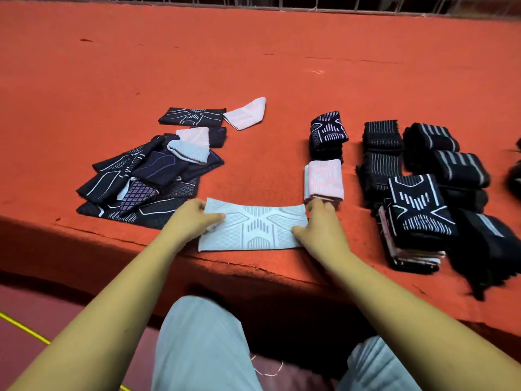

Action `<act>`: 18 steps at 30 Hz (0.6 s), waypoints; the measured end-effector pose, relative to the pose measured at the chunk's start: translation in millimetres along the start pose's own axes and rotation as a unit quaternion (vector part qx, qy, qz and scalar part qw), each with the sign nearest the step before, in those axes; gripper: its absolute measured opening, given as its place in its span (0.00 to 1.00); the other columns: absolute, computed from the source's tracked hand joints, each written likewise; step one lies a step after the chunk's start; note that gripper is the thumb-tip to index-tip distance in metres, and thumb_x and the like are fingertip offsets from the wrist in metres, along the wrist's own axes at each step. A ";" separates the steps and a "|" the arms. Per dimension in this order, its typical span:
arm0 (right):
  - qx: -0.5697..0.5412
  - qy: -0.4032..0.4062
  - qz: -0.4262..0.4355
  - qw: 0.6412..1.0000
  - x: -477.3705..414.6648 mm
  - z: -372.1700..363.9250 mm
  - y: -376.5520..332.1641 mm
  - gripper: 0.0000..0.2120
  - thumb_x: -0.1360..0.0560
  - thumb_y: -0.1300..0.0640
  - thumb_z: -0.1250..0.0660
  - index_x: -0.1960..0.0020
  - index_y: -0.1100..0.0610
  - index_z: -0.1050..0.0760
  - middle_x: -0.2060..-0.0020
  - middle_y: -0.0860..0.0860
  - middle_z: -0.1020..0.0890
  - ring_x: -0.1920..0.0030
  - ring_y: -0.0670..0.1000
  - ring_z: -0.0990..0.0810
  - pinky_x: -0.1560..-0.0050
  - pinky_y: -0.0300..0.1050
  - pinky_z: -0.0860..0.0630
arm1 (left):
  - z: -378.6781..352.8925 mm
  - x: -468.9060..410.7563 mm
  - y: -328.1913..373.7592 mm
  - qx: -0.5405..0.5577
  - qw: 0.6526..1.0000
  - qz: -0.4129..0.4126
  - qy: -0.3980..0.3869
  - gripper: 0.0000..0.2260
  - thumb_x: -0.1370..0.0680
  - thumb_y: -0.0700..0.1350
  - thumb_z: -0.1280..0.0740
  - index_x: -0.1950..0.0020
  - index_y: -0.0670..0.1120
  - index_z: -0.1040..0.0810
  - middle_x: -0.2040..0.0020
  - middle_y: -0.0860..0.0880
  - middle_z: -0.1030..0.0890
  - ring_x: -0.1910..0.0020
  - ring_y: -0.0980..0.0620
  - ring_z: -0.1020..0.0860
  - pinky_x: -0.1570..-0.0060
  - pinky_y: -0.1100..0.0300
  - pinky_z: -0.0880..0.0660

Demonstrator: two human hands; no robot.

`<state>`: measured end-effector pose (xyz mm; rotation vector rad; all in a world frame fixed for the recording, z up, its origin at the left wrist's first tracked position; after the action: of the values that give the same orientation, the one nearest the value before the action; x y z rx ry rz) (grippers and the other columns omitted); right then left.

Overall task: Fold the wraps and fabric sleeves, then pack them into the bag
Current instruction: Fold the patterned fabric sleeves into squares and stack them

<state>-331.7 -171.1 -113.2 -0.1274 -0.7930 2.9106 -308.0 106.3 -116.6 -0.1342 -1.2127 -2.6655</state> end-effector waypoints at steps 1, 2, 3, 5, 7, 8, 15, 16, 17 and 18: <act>0.042 0.022 0.045 0.998 5.0 0.1 -7.4 0.19 0.30 0.56 0.30 0.42 0.60 0.28 0.45 0.59 0.27 0.44 0.61 0.27 0.42 0.53 0.28 | 1.5 1.5 1.9 -0.040 0.999 -0.005 -0.014 0.12 0.27 0.49 0.25 0.50 0.46 0.23 0.55 0.49 0.19 0.58 0.50 0.21 0.60 0.57 0.29; 0.054 0.043 0.091 0.994 10.5 0.4 -16.1 0.17 0.30 0.56 0.31 0.43 0.60 0.26 0.45 0.59 0.28 0.43 0.61 0.28 0.40 0.54 0.29 | 2.5 1.3 1.4 -0.077 0.997 -0.009 -0.025 0.14 0.27 0.49 0.25 0.47 0.46 0.24 0.52 0.48 0.20 0.54 0.48 0.21 0.57 0.57 0.29; 0.040 0.044 0.127 0.990 13.4 -2.2 -22.8 0.15 0.29 0.56 0.32 0.44 0.61 0.25 0.45 0.58 0.28 0.43 0.61 0.28 0.39 0.54 0.29 | 4.6 2.8 2.0 -0.104 0.994 -0.009 -0.025 0.16 0.27 0.49 0.25 0.45 0.46 0.25 0.50 0.48 0.21 0.51 0.47 0.22 0.55 0.56 0.30; -0.017 -0.009 0.187 0.982 16.8 -11.8 -34.7 0.14 0.27 0.57 0.33 0.43 0.60 0.23 0.43 0.56 0.26 0.42 0.58 0.26 0.39 0.52 0.28 | 8.7 4.6 3.2 -0.093 0.996 -0.014 0.003 0.18 0.27 0.49 0.25 0.43 0.46 0.27 0.51 0.48 0.21 0.51 0.46 0.22 0.56 0.55 0.31; -0.042 -0.084 0.229 0.969 19.0 -26.4 -41.3 0.15 0.25 0.57 0.33 0.39 0.57 0.22 0.36 0.54 0.26 0.37 0.54 0.25 0.36 0.48 0.29 | 8.3 8.2 8.7 0.037 0.998 -0.049 0.031 0.17 0.26 0.48 0.25 0.42 0.47 0.27 0.59 0.51 0.20 0.59 0.50 0.22 0.60 0.57 0.29; -0.047 -0.114 0.236 0.964 19.7 -32.8 -41.9 0.15 0.24 0.57 0.33 0.39 0.57 0.21 0.34 0.53 0.26 0.34 0.52 0.26 0.33 0.45 0.31 | 7.2 11.1 13.2 0.132 0.988 -0.073 0.035 0.13 0.24 0.47 0.27 0.43 0.47 0.26 0.64 0.54 0.21 0.63 0.54 0.23 0.62 0.59 0.28; -0.272 -0.115 0.091 0.951 5.8 -37.1 -28.6 0.09 0.21 0.62 0.35 0.48 0.62 0.17 0.42 0.53 0.18 0.42 0.49 0.20 0.37 0.32 0.30 | -20.4 29.9 18.2 0.073 0.952 -0.294 -0.043 0.13 0.20 0.48 0.33 0.37 0.48 0.22 0.37 0.51 0.22 0.38 0.65 0.26 0.37 0.71 0.34; -0.325 -0.118 0.053 0.937 4.2 -37.2 -27.2 0.10 0.20 0.61 0.36 0.49 0.63 0.17 0.45 0.54 0.16 0.44 0.50 0.18 0.35 0.40 0.27 | -26.5 28.9 13.7 0.061 0.950 -0.300 -0.059 0.16 0.22 0.52 0.34 0.35 0.49 0.23 0.34 0.51 0.24 0.33 0.64 0.29 0.33 0.70 0.36; -0.370 -0.119 0.021 0.921 3.2 -37.0 -26.8 0.12 0.19 0.58 0.37 0.49 0.63 0.17 0.48 0.54 0.15 0.47 0.50 0.16 0.36 0.46 0.25 | -32.9 28.4 11.1 0.054 0.948 -0.304 -0.073 0.18 0.23 0.54 0.34 0.34 0.50 0.23 0.31 0.52 0.27 0.30 0.63 0.31 0.31 0.70 0.38; -0.391 -0.117 0.003 0.913 2.1 -36.8 -26.3 0.15 0.19 0.53 0.38 0.50 0.62 0.16 0.51 0.52 0.14 0.48 0.49 0.16 0.38 0.48 0.24 | -38.5 28.5 11.2 0.046 0.947 -0.307 -0.085 0.19 0.23 0.54 0.33 0.34 0.50 0.23 0.29 0.54 0.29 0.29 0.64 0.33 0.30 0.70 0.40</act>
<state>-327.2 -129.9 -131.6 0.1548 -1.9497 2.4442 -333.0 65.9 -128.9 0.0412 -1.6577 -3.1573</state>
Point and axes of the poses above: each hand's wrist, its own x-axis away from the middle knuckle, its own z-axis out of the back of the hand, y = z × x, the point moved 4 cm from there along -x, towards the middle knuckle
